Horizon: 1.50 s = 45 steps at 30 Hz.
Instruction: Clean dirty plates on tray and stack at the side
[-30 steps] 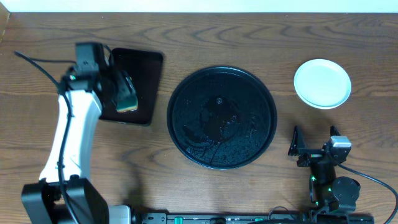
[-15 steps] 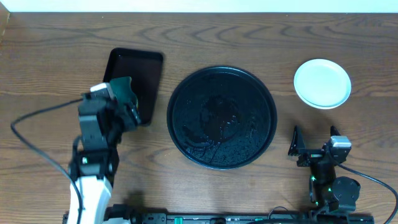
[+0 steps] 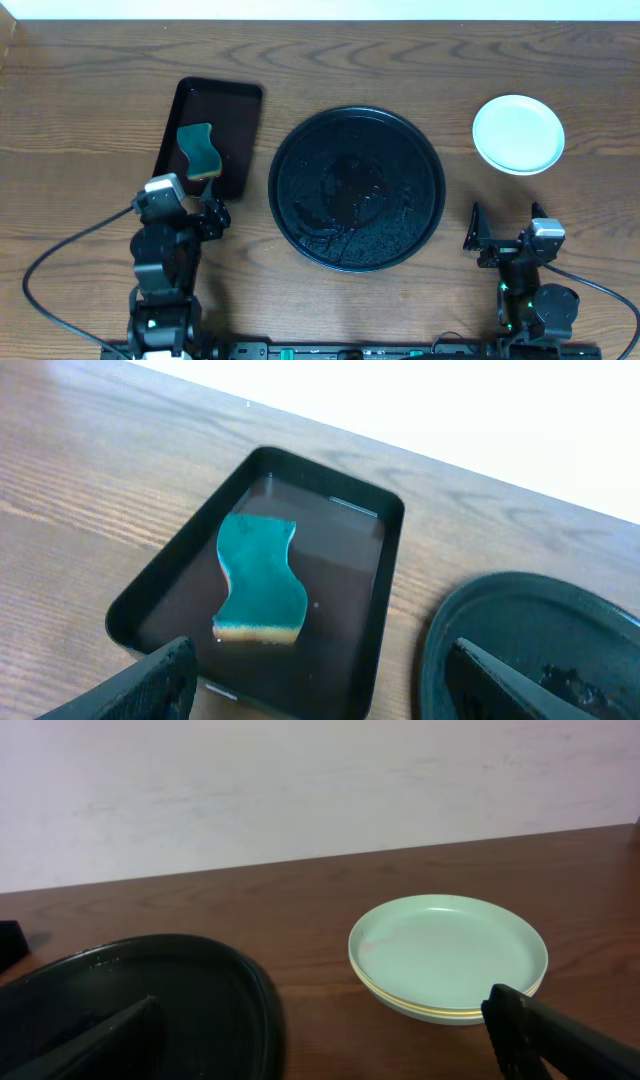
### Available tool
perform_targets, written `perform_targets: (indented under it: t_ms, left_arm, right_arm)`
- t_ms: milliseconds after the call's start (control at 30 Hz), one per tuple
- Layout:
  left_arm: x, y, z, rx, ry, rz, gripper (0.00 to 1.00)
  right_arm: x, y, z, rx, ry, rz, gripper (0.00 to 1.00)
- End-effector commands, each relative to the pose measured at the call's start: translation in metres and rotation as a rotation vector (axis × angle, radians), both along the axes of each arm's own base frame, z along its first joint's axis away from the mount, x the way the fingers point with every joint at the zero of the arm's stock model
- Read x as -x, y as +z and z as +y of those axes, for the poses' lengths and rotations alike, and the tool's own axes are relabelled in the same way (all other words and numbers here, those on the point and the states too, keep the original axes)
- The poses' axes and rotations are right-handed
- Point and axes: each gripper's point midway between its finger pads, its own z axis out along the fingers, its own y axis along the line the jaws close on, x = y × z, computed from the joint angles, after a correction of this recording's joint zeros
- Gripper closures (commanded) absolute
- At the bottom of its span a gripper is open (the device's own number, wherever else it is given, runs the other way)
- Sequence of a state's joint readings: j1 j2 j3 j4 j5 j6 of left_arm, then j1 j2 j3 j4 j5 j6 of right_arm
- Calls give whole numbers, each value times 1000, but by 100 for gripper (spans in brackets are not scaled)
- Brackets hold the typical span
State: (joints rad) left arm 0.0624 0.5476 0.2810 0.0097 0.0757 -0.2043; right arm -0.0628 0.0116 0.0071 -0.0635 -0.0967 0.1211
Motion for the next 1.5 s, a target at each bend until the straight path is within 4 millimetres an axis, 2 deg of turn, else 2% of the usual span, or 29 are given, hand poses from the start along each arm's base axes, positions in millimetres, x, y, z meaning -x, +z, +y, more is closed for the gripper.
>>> perform_targets:
  t_ms: [0, 267, 633, 1133, 1333, 1467]
  left_arm:
    - [4, 0, 0, -25, -5, -62, 20]
    - [11, 2, -1, -34, -3, -208, 20]
    - [20, 5, 0, -40, 2, -298, 20]
    - [28, 57, -1, -71, 3, -512, 20]
    - [33, 69, -1, -115, 0, -562, 20]
    - [35, 66, -1, -143, -1, -552, 20]
  right_arm:
    - [0, 0, -2, 11, -7, -1, 1]
    - [0, 0, -2, 11, -7, -1, 1]
    - [0, 0, -2, 11, -7, -1, 1]
    - [0, 0, -2, 11, -7, -1, 1]
    - [0, 0, -2, 11, -7, -1, 1]
    - [0, 0, -2, 11, -7, -1, 1]
